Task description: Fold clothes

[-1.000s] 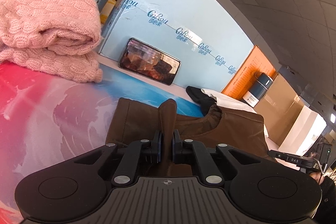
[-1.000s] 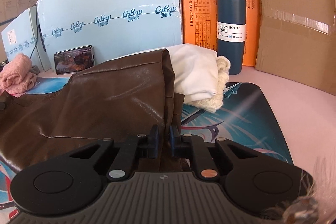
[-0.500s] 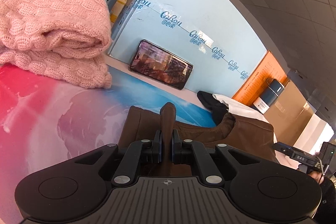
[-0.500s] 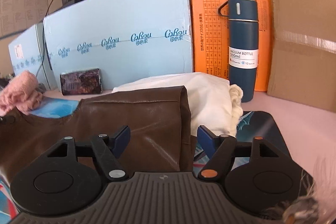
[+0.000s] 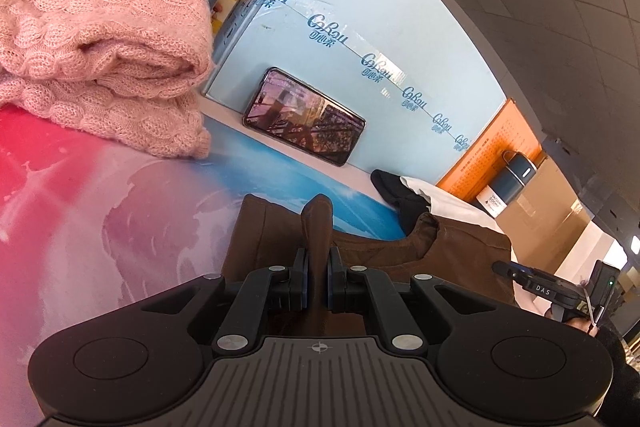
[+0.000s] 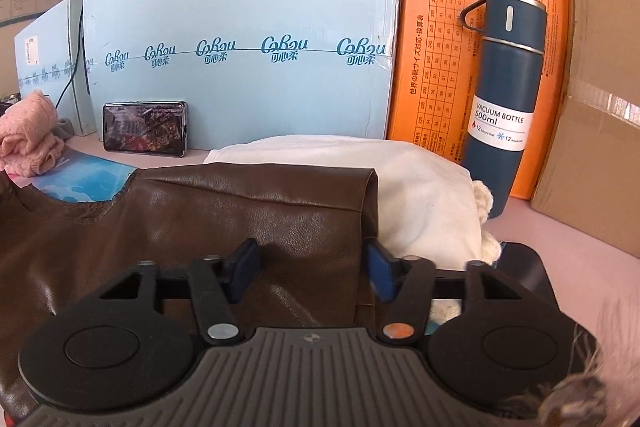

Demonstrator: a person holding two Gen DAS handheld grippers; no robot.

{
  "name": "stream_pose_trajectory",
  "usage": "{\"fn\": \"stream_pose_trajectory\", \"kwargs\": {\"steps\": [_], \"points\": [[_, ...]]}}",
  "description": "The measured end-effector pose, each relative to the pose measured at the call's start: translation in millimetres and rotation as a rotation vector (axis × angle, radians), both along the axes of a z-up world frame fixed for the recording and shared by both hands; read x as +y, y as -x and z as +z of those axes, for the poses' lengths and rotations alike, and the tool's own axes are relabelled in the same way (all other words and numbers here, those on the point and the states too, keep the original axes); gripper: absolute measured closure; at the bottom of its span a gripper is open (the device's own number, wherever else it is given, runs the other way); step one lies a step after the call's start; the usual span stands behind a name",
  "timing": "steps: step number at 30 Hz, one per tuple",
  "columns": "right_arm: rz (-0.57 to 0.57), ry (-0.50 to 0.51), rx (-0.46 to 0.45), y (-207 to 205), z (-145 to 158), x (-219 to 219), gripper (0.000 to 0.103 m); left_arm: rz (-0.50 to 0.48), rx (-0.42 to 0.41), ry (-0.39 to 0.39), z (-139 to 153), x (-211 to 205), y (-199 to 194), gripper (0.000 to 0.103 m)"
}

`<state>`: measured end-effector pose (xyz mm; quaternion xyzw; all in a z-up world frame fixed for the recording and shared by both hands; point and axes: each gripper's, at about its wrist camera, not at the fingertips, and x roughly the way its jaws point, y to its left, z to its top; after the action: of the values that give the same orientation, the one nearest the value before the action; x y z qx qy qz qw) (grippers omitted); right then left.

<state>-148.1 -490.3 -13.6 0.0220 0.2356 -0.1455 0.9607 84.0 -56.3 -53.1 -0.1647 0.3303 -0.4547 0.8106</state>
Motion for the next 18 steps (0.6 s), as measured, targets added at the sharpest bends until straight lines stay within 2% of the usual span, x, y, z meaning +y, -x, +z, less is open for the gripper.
{"fn": "stream_pose_trajectory", "kwargs": {"steps": [2, 3, 7, 10, 12, 15, 17, 18], "points": [[-0.012, -0.003, -0.020, 10, 5, 2, 0.090, -0.010, -0.016, 0.006, 2, 0, 2, 0.097], [-0.018, -0.004, -0.029, 15, 8, 2, 0.095, -0.013, -0.026, 0.010, 3, 0, 4, 0.097], [0.002, -0.060, -0.113, 42, 27, 12, 0.099, -0.014, -0.068, 0.049, 8, 4, 9, 0.098], [0.009, -0.175, -0.174, 63, 46, 12, 0.099, 0.006, -0.057, 0.049, 10, 4, 7, 0.098], [-0.046, -0.238, -0.151, 66, 50, 2, 0.099, 0.023, -0.035, 0.009, 8, -1, 2, 0.098], [-0.171, -0.280, -0.051, 56, 40, -14, 0.099, 0.043, -0.029, -0.061, 5, -8, -1, 0.098], [-0.195, -0.307, -0.020, 50, 26, -18, 0.099, 0.056, -0.030, -0.068, 4, -6, -1, 0.097], [-0.208, -0.319, -0.009, 47, 20, -20, 0.099, 0.064, -0.029, -0.063, 5, -4, -1, 0.093]]}}
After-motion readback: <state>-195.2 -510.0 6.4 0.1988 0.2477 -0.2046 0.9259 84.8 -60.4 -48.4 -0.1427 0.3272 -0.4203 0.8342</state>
